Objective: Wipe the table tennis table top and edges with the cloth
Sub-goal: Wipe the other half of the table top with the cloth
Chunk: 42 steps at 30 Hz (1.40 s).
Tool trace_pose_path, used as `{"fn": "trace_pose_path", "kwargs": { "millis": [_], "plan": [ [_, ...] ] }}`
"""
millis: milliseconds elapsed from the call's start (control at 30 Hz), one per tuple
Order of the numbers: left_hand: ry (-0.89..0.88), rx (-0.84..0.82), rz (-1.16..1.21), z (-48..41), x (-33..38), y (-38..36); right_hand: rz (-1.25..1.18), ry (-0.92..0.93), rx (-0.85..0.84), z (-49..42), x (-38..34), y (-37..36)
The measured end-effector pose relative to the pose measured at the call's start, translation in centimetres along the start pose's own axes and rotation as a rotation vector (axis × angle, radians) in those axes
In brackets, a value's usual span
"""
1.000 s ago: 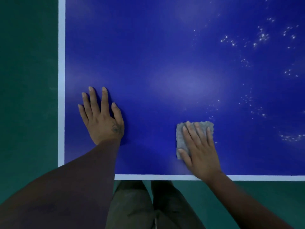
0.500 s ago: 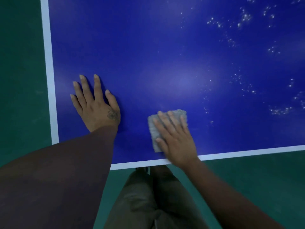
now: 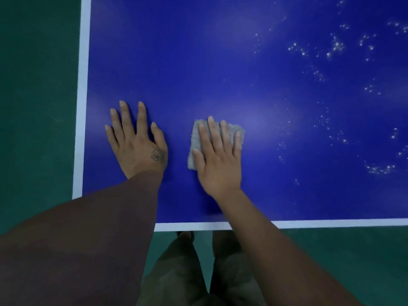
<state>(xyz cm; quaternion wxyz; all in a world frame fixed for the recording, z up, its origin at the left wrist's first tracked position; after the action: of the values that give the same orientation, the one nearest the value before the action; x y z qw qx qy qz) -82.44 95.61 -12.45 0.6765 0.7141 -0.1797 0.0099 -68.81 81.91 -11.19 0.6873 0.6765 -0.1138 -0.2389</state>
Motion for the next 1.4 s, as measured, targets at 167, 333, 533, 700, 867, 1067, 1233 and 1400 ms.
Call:
{"fn": "trace_pose_path", "kwargs": {
  "millis": [167, 333, 533, 700, 867, 1067, 1233, 1400],
  "plan": [
    [0.019, -0.028, -0.021, 0.1, 0.3, 0.4, -0.024, 0.158, 0.009, -4.0, 1.1, 0.1],
    [0.037, -0.056, -0.033, 0.1, 0.6, 0.9, 0.016, 0.110, 0.007, -1.4, 11.8, 1.9],
    [0.053, -0.044, -0.038, 0.3, 1.1, 1.1, 0.042, -0.100, -0.044, -0.2, 16.0, 3.2],
    [0.037, -0.020, -0.040, 0.4, 1.1, 0.9, 0.014, 0.191, -0.050, -5.9, 5.9, 1.8],
    [0.010, 0.003, -0.048, 0.6, 1.3, 0.9, -0.057, 0.152, -0.078, -12.8, 1.3, 1.5],
    [0.102, -0.023, -0.073, 0.7, 4.3, 1.0, -0.034, 0.179, -0.047, -12.3, 9.1, 2.9],
    [0.000, -0.111, -0.080, -2.3, 12.7, -1.1, 0.003, 0.003, -0.021, -7.3, 19.4, 4.8],
    [-0.058, -0.071, -0.081, -6.6, 16.6, -3.8, 0.047, -0.060, -0.080, -5.4, 22.5, 5.0]
  ]
}}
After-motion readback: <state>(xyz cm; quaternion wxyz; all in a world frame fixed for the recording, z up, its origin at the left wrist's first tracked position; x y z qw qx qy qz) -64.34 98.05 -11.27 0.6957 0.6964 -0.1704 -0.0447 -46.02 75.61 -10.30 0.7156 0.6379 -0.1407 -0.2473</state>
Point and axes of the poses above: each hand's wrist, its own z-axis away from the middle knuckle, its own y-axis out of the back of the hand, x = y × z, the point moved 2 cm from there along -z, towards the middle knuckle, and after that the axes turned 1 degree about x, right-handed, at the moved point
